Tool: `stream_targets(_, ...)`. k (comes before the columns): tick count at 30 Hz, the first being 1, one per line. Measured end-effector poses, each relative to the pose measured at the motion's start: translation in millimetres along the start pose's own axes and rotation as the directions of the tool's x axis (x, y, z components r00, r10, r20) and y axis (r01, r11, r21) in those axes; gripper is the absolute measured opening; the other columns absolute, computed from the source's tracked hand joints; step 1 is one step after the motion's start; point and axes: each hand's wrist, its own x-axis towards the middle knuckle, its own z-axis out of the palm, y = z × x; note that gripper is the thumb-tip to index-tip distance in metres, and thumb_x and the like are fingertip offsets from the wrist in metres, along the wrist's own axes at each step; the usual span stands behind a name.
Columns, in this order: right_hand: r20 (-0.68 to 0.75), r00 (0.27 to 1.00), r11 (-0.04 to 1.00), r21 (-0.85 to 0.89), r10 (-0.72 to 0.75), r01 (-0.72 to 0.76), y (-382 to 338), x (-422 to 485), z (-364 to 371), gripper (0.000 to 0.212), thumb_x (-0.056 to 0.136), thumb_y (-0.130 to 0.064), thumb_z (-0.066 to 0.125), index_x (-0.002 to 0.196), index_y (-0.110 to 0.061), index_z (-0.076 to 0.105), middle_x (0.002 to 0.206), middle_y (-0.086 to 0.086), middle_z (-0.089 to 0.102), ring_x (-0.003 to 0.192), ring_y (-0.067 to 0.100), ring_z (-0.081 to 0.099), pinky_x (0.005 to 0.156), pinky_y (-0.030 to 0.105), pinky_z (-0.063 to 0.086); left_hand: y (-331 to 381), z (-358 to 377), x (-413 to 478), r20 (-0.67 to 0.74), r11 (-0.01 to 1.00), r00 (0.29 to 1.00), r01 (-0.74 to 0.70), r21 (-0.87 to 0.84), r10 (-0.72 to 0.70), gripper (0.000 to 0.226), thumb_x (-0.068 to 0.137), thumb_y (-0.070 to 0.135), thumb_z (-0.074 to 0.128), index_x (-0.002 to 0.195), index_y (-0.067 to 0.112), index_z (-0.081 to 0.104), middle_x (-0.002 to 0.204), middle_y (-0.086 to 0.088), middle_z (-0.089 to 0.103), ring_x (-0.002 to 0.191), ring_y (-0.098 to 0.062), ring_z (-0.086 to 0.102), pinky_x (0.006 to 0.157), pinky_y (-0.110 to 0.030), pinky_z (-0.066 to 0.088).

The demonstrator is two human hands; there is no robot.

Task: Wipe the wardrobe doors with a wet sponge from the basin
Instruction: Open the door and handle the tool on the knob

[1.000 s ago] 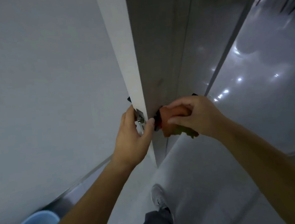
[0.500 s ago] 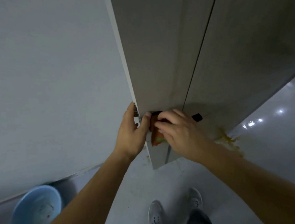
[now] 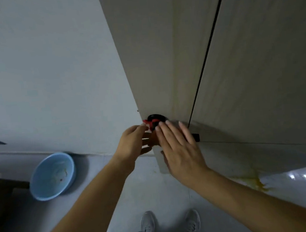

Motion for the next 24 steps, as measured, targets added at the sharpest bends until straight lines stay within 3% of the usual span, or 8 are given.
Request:
stream_targets(3,-0.007,0.999,0.998,-0.033,-0.054,0.054,15.8,1.9,2.9,0.07,0.096,-0.02,0.048,0.159,-0.005,0.022,0.164,0.016,0.032,0.152,0.033,0.029,0.124,0.051,0.016,-0.2,9.0,-1.4,0.006,1.0,1.0,-0.019,-0.02,0.02,0.023,0.106,0.019,0.049,0.106,0.011,0.07,0.095,-0.007,0.076,0.089,-0.022,0.072,0.092,-0.042,0.057)
stream_targets(9,-0.015,0.997,0.997,0.012,0.07,-0.07,37.1,-4.0,-0.7,0.076,0.089,-0.021,0.071,0.156,-0.008,0.038,0.157,0.012,0.045,0.147,0.031,0.039,0.123,0.052,0.02,-0.4,13.6,12.2,0.017,0.999,1.0,0.019,-0.037,-0.019,0.019,0.105,0.019,0.054,0.114,0.012,0.07,0.101,-0.009,0.077,0.093,-0.022,0.075,0.086,-0.038,0.059)
stream_targets(12,-0.036,0.998,0.996,0.076,0.045,-0.042,17.1,16.5,4.0,0.076,0.087,-0.021,0.07,0.155,-0.009,0.038,0.155,0.011,0.047,0.145,0.03,0.042,0.123,0.049,0.02,1.0,11.7,18.6,0.047,0.996,0.999,0.031,-0.085,-0.028,0.02,0.104,0.02,0.057,0.112,0.01,0.072,0.1,-0.011,0.077,0.089,-0.019,0.075,0.084,-0.035,0.059)
stream_targets(15,-0.046,0.998,0.995,0.099,0.033,-0.028,27.9,17.9,3.6,0.063,0.094,-0.023,0.062,0.152,-0.011,0.043,0.151,0.009,0.051,0.141,0.028,0.046,0.121,0.047,0.026,0.9,9.8,27.2,0.033,0.997,0.999,0.035,-0.073,-0.033,0.02,0.102,0.02,0.061,0.112,0.008,0.072,0.103,-0.012,0.077,0.096,-0.023,0.073,0.088,-0.036,0.058)
stream_targets(18,-0.045,0.97,0.949,0.223,0.24,-0.224,42.1,-3.7,1.0,0.051,0.096,-0.022,0.061,0.146,-0.011,0.053,0.143,0.007,0.057,0.132,0.028,0.052,0.11,0.046,0.04,0.6,7.3,33.7,0.044,0.996,0.998,0.044,-0.073,-0.041,0.018,0.1,0.021,0.064,0.107,0.007,0.073,0.098,-0.011,0.078,0.093,-0.023,0.074,0.087,-0.036,0.059)
stream_targets(20,0.039,0.889,0.777,0.47,0.457,-0.42,37.4,-10.2,-3.3,0.043,0.102,-0.021,0.055,0.145,-0.013,0.055,0.144,0.005,0.055,0.131,0.023,0.051,0.106,0.037,0.045,1.3,5.7,36.0,0.053,0.996,0.998,0.049,-0.07,-0.046,0.016,0.098,0.021,0.066,0.104,0.008,0.074,0.095,-0.009,0.078,0.092,-0.022,0.074,0.087,-0.037,0.059)
stream_targets(22,0.228,0.744,0.406,0.72,0.628,-0.563,27.5,-3.2,-8.7,0.037,0.105,-0.024,0.052,0.142,-0.019,0.056,0.138,-0.001,0.057,0.126,0.012,0.053,0.101,0.02,0.045,2.4,3.8,38.3,0.063,0.998,0.997,0.049,-0.044,-0.046,0.016,0.098,0.021,0.067,0.103,0.009,0.074,0.094,-0.008,0.079,0.093,-0.022,0.075,0.089,-0.038,0.059)
stream_targets(24,0.401,0.577,-0.011,0.827,0.712,-0.562,20.6,9.7,-17.7,0.026,0.105,-0.026,0.053,0.129,-0.026,0.064,0.121,-0.008,0.067,0.104,0.003,0.062,0.082,0.014,0.047,3.3,1.6,40.0,0.076,0.999,0.996,0.038,-0.008,-0.038,0.015,0.097,0.022,0.068,0.103,0.01,0.075,0.094,-0.007,0.079,0.094,-0.021,0.075,0.092,-0.039,0.059)
